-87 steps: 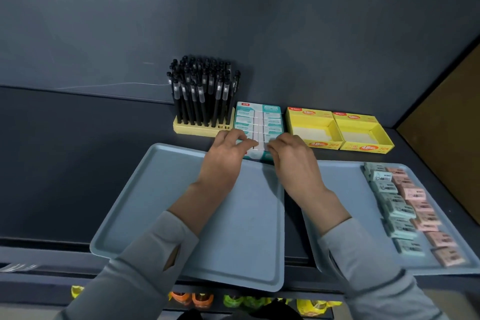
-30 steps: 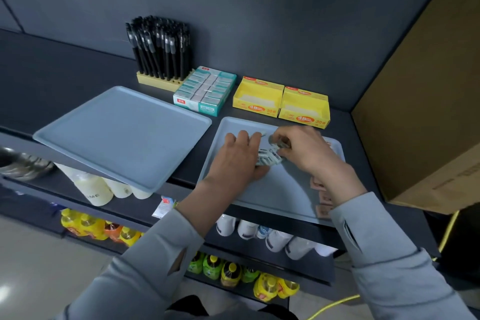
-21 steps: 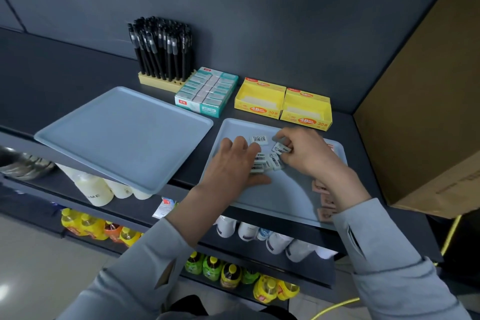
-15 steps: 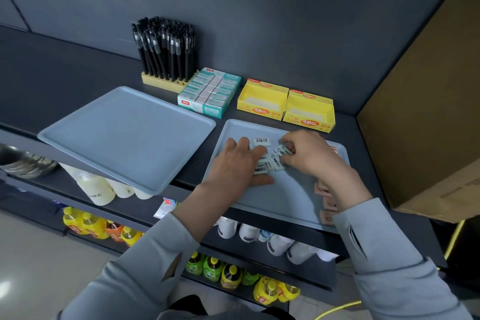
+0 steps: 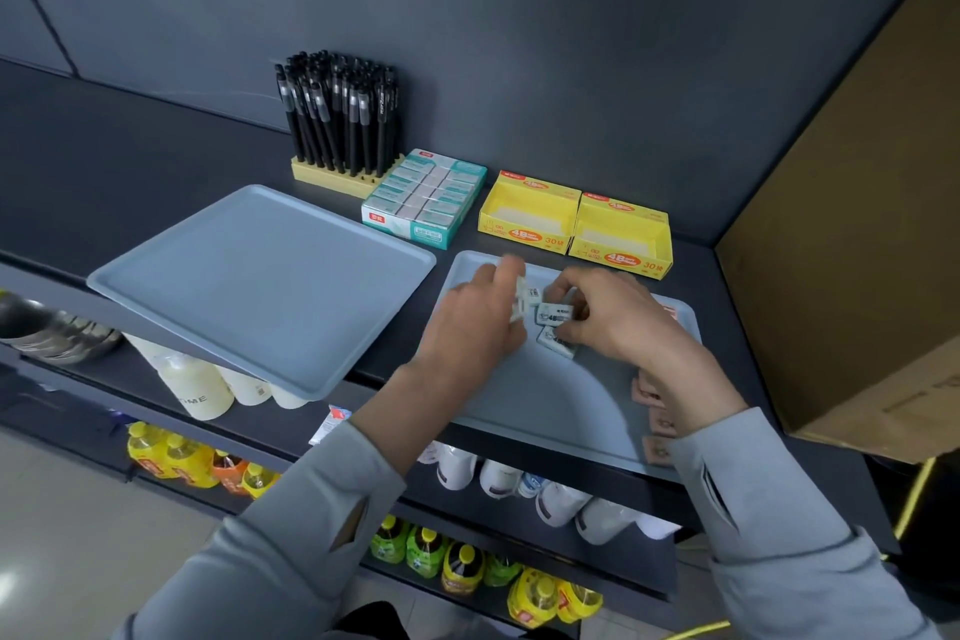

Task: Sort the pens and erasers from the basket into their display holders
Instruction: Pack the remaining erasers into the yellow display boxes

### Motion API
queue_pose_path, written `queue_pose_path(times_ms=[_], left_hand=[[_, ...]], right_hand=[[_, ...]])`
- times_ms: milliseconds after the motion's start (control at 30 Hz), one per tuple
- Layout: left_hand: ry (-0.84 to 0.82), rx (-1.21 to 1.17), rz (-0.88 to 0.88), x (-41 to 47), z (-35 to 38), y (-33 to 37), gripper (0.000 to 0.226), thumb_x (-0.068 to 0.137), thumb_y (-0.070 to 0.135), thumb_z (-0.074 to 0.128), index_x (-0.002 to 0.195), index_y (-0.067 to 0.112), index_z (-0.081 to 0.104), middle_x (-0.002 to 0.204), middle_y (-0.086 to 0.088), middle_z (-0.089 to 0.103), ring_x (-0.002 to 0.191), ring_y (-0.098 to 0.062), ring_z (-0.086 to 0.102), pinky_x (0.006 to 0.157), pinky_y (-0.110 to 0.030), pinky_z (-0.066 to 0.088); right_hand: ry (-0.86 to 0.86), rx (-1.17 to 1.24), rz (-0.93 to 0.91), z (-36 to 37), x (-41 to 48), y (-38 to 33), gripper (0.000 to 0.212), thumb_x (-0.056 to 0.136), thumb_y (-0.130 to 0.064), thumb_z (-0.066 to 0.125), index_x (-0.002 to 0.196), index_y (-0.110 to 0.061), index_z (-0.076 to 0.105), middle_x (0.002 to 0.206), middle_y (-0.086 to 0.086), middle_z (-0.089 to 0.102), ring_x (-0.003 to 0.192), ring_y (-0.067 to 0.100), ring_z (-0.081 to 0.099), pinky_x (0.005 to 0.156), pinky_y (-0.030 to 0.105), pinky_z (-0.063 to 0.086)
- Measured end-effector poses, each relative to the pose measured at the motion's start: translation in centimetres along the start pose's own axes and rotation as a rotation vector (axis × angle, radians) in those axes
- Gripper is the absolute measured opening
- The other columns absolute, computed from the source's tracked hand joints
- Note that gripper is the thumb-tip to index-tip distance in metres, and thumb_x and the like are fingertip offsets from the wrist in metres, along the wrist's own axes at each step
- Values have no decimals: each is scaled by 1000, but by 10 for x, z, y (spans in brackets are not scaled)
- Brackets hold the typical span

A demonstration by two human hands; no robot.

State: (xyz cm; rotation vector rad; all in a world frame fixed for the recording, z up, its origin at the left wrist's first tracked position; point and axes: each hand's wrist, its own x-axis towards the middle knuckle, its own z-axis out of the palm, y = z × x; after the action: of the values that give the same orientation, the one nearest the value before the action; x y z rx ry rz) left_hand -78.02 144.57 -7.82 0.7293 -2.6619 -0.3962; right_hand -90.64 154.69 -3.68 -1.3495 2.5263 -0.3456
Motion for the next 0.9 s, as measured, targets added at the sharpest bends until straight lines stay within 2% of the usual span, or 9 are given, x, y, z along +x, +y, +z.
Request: queue_pose_path(times_ms=[133,200,267,333,467,633,733,833,900], left_hand=[[-58,117,-4,24,4,-8,45,88,15,55,131,12,41,119,-12,52,99,-34,57,77,-36,41],[-122,146,27,29,14,-9,49,90,25,55,136,13,42,125,-13,50,105,-34,54,86,-36,40],[-145,145,46,30,23,-9,54,90,36,56,138,14,42,127,-13,48,108,-35,52,91,-38,40],[-141,223,75,33,29,-9,54,93,39,55,140,16,42,126,-13,46,105,-35,53,90,-39,43],[-125,197,86,42,25,-9,39,94,38,55,125,15,48,117,-14,49,97,-35,56,84,-39,44],[-140,244,188,50,20,-12,30,99,34,49,121,15,50,112,-12,55,94,-32,59,76,-37,44],[-130,295,233,58,18,-13,26,101,29,44,122,15,51,111,-12,59,96,-32,60,72,-36,38],[-85,37,125,63,14,-22,23,99,31,49,114,16,58,104,-10,66,93,-31,60,72,-36,42],[-67,-356,-31,62,9,-30,17,97,31,54,105,18,61,95,-12,67,84,-32,62,69,-37,50]], right_hand=[[-63,21,-15,1,-2,2,32,72,-25,84,95,-26,62,98,-4,64,96,20,58,80,32,47],[-62,49,-23,2,-2,3,30,70,-24,85,89,-27,63,94,-3,64,93,19,58,79,32,48],[-64,45,-22,2,-2,3,31,71,-26,85,94,-26,64,94,-3,63,93,18,57,78,30,46],[-81,2,-20,1,-2,3,31,74,-28,83,99,-24,66,94,-3,62,93,18,54,74,30,43],[-114,-57,-25,2,-1,3,18,78,-30,78,87,-16,72,78,1,63,80,19,55,58,31,36],[3,-80,15,-4,0,6,19,87,-32,70,83,-14,65,80,1,58,83,23,53,60,33,33],[58,44,38,-12,4,9,19,89,-29,68,78,-15,61,75,-1,57,79,22,53,56,32,32],[86,207,66,-17,11,14,15,89,-28,68,82,-16,63,82,3,66,78,21,58,64,34,42],[68,372,94,-18,17,17,13,92,-26,67,84,-17,61,85,6,69,72,20,61,68,37,49]])
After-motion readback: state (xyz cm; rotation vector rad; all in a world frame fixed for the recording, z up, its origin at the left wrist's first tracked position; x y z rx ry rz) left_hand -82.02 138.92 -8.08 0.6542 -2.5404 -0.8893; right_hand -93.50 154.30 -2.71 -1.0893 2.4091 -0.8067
